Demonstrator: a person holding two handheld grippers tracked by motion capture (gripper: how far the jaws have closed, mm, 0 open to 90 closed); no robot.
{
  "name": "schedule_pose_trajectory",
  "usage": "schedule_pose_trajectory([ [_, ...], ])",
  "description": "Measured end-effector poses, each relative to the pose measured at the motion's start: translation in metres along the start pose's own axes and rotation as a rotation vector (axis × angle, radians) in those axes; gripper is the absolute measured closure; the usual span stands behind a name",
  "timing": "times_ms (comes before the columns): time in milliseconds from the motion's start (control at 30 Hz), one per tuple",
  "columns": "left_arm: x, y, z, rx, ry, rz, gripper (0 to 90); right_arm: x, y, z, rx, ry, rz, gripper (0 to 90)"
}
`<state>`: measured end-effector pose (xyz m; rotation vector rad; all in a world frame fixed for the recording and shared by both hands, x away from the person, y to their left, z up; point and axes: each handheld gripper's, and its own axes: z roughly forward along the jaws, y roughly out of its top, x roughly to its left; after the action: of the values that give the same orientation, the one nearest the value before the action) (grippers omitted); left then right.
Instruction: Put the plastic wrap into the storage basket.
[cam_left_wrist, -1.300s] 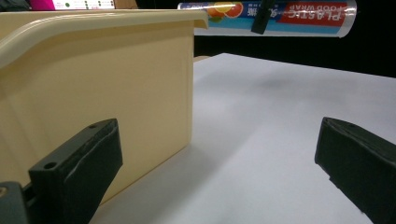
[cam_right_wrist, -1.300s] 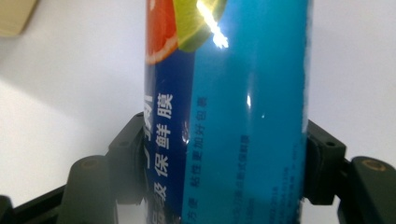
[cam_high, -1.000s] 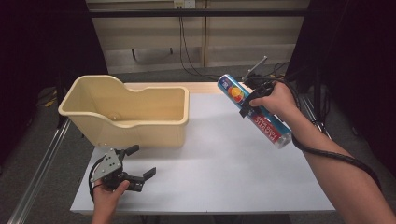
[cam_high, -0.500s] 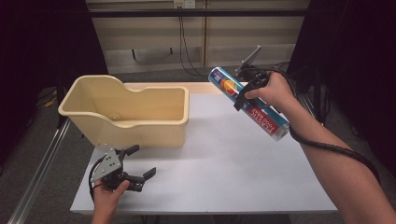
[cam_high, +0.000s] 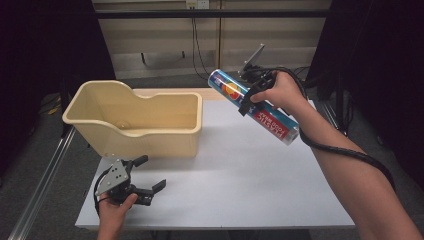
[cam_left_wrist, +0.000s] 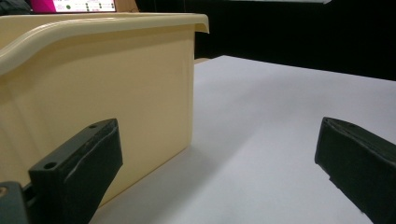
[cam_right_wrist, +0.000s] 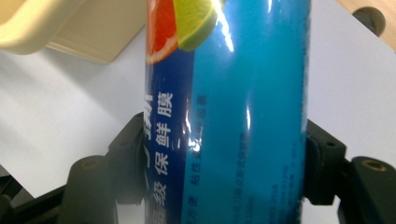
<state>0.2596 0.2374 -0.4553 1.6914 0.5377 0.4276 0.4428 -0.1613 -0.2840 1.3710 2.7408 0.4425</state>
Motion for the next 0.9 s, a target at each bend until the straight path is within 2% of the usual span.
schedule_pose_trajectory([
  [333, 0.0, 0.0, 0.0, 0.002, -0.003, -0.003, 0.5, 0.011, 0.015, 0.001, 0.002, 0.011, -0.083, 31.9],
  [500, 0.0, 0.0, 0.0, -0.002, -0.003, -0.005, 0.5, 0.018, 0.022, 0.0, 0.001, 0.015, -0.098, 31.9],
  [667, 0.0, 0.0, 0.001, 0.002, -0.004, 0.001, 0.5, 0.023, 0.029, 0.0, -0.007, 0.015, -0.138, 31.9],
  [900, 0.0, 0.0, 0.0, -0.003, -0.003, -0.002, 0.5, 0.031, 0.037, 0.0, 0.002, 0.023, -0.167, 31.9],
])
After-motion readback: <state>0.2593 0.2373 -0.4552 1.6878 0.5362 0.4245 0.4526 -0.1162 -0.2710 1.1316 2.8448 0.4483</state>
